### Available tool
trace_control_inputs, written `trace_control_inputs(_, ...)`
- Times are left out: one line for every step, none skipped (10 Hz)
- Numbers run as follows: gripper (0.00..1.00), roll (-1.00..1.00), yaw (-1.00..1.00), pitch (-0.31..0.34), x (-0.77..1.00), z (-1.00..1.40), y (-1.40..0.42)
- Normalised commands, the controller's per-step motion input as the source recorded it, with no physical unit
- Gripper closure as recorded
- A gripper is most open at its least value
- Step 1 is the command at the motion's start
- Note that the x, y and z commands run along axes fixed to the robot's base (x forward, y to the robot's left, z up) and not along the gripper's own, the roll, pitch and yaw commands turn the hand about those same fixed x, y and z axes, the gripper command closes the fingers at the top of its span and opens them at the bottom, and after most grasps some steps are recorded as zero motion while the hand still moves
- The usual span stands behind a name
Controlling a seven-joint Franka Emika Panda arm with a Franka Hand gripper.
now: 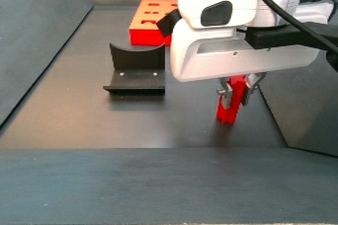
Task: Pick up the star object. Move up. Move to above the board. Insert the star object.
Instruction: Pick up the star object, then move up, then move to above the board.
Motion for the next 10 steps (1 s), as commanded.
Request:
trace_control_inputs(1.0, 0.0, 0.0, 0.0, 0.0, 0.0, 0.0)
trace_control_inputs(1.0, 0.0, 0.0, 0.0, 0.0, 0.0, 0.0)
trace_control_inputs(1.0, 0.0, 0.0, 0.0, 0.0, 0.0, 0.0)
trace_control_inputs(1.0, 0.0, 0.0, 0.0, 0.0, 0.83, 0.0)
trace_control_inputs(1.0, 0.02, -0.03, -0.028, 0.05, 0.87, 0.06)
trace_control_inputs(1.0, 0.02, -0.04, 0.019, 0.0, 0.75, 0.04)
trace_control_inputs(1.0, 0.04, -0.04, 0.041, -0.01, 0.63, 0.03)
trace_control_inputs(1.0, 0.06, -0.03, 0.062, -0.02, 0.45, 0.01)
trace_control_inputs(1.0, 0.08, -0.02, 0.071, -0.02, 0.32, 0.0)
trace_control_inputs(1.0, 0.04, 0.13, 0.037, 0.17, 1.0, 0.08)
